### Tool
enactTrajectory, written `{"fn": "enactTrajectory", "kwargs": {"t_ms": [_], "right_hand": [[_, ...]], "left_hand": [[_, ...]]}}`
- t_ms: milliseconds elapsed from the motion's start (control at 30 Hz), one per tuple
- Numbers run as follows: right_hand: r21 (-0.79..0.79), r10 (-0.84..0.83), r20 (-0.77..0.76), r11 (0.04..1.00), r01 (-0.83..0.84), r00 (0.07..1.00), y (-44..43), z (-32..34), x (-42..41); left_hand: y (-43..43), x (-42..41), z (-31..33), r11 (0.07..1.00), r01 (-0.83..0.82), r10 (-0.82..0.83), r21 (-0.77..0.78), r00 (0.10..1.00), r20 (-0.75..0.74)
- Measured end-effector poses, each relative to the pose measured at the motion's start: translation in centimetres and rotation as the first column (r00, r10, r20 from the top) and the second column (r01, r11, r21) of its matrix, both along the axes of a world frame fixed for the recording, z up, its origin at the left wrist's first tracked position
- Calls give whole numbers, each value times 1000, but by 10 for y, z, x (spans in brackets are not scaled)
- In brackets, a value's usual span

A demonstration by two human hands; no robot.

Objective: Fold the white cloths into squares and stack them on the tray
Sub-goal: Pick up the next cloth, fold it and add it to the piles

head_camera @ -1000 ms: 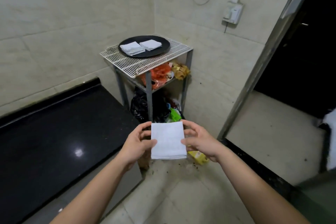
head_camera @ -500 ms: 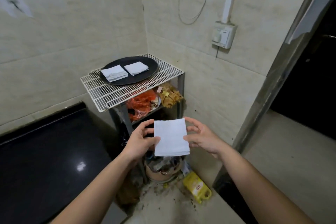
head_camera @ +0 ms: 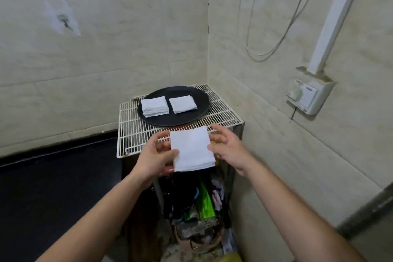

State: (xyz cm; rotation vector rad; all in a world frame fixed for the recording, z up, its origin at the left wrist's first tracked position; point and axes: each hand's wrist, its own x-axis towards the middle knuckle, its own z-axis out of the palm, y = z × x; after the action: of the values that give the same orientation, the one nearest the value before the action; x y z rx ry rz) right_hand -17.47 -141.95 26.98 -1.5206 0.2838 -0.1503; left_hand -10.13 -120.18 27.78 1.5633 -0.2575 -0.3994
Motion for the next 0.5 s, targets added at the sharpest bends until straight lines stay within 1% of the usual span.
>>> {"fn": "enactTrajectory", "kwargs": {"t_ms": [100,200,367,433,500], "right_hand": [[-27,-18,13,999,18,1000,-7,2,45],[-73,-56,13,996,57,998,-16,1,97],[-153,-98,-60,984,88,993,-39,0,177],[-183,-114,-94,979,95,989,-48,-3,213],[-179,-131,-122,978,108,984,-56,-8,244]], "left_hand": [[-13,34,4,995,-100,100,14,995,21],[-26,85,0,987,-156,155,31,987,31],[-54,170,-6,990,-123,124,65,992,-19],[-64,209,-8,989,-95,98,117,995,-24],[-74,242,-12,986,-57,64,159,997,-39]]}}
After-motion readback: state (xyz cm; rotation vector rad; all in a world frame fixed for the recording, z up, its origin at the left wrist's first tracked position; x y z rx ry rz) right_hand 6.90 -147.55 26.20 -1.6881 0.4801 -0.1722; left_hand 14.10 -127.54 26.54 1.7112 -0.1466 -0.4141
